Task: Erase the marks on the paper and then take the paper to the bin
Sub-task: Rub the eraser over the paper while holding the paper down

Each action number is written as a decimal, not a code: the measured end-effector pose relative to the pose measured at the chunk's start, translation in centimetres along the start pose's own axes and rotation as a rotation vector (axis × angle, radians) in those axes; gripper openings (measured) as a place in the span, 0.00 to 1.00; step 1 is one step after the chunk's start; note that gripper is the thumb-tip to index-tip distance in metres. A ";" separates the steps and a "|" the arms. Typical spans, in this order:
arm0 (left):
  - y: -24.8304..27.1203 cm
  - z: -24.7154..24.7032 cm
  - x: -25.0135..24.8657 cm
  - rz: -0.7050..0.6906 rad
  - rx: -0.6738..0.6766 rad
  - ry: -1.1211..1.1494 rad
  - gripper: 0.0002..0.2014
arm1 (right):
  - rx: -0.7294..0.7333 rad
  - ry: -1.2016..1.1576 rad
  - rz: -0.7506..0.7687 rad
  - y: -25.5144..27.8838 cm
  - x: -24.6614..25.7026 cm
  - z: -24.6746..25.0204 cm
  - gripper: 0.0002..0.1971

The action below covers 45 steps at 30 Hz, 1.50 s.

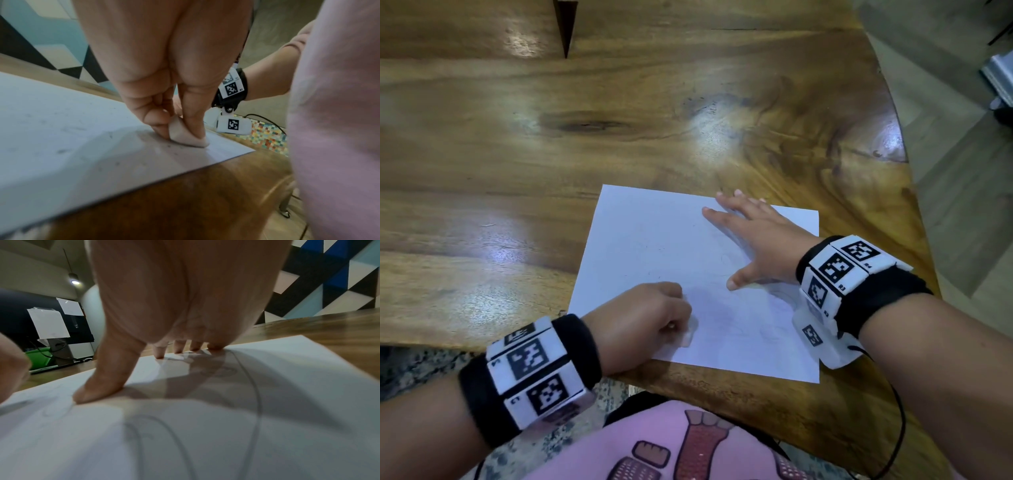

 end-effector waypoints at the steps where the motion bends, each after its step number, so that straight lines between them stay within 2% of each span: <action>1: -0.2 0.2 0.0 0.004 -0.002 0.004 0.03 | 0.000 0.003 0.000 0.0 0.0 0.0 0.55; 8: -3.3 1.5 -1.4 -0.048 -0.168 -0.023 0.04 | 0.016 0.033 -0.001 0.0 0.0 -0.1 0.55; 10: -3.0 0.7 -1.1 -0.045 -0.136 -0.017 0.05 | 0.020 0.036 0.000 -0.1 0.0 -0.1 0.55; 13: -0.1 -1.1 -0.9 -0.056 0.045 0.034 0.09 | 0.020 0.030 -0.001 -0.1 -0.1 -0.1 0.55; 15: 0.7 -1.2 -1.0 -0.049 0.101 0.051 0.08 | 0.011 0.028 0.001 -0.1 -0.2 -0.1 0.55; 20: -3.5 1.4 -1.0 -0.049 -0.150 -0.031 0.07 | 0.013 0.035 0.009 0.0 -0.1 -0.2 0.55; 22: -2.9 0.7 -0.8 -0.049 -0.126 -0.014 0.10 | 0.012 0.033 0.009 -0.1 -0.1 -0.1 0.55; 26: -0.1 -1.2 -1.2 -0.083 0.080 0.028 0.09 | 0.017 0.023 0.008 0.0 -0.1 -0.1 0.55; 27: -0.6 -0.8 -1.2 -0.087 0.072 0.028 0.08 | 0.019 0.025 0.010 0.0 -0.1 0.0 0.55; 31: -3.2 1.5 -0.6 -0.040 -0.142 -0.010 0.06 | 0.015 0.022 0.009 0.0 -0.1 -0.1 0.55; 32: -3.0 1.3 -0.5 -0.046 -0.144 -0.009 0.07 | 0.015 0.024 0.008 -0.1 -0.1 -0.1 0.55; 36: 0.3 -1.1 -0.7 -0.062 0.065 0.010 0.06 | 0.016 0.024 0.011 -0.1 -0.2 -0.1 0.55; 37: 0.3 -0.8 -0.5 -0.050 0.072 0.028 0.06 | 0.016 0.027 0.012 -0.1 -0.2 -0.1 0.55; 41: -2.3 1.6 0.0 -0.027 -0.175 0.001 0.06 | 0.010 0.022 0.013 -0.1 -0.3 -0.2 0.55; 43: -2.1 1.3 0.1 -0.029 -0.167 -0.006 0.09 | 0.013 0.027 0.014 -0.1 -0.2 -0.2 0.55; 45: -0.9 0.4 0.1 -0.033 -0.058 -0.031 0.09 | 0.011 0.025 0.012 -0.1 -0.2 -0.2 0.55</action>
Point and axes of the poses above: each hand's wrist, its own y-axis away from the middle knuckle, its own z-axis out of the back of the hand, x = y × z, the point moved 3 cm from there along -y, towards the middle knuckle, and after that the axes turned 2 degrees about y, right-handed, at the moved point
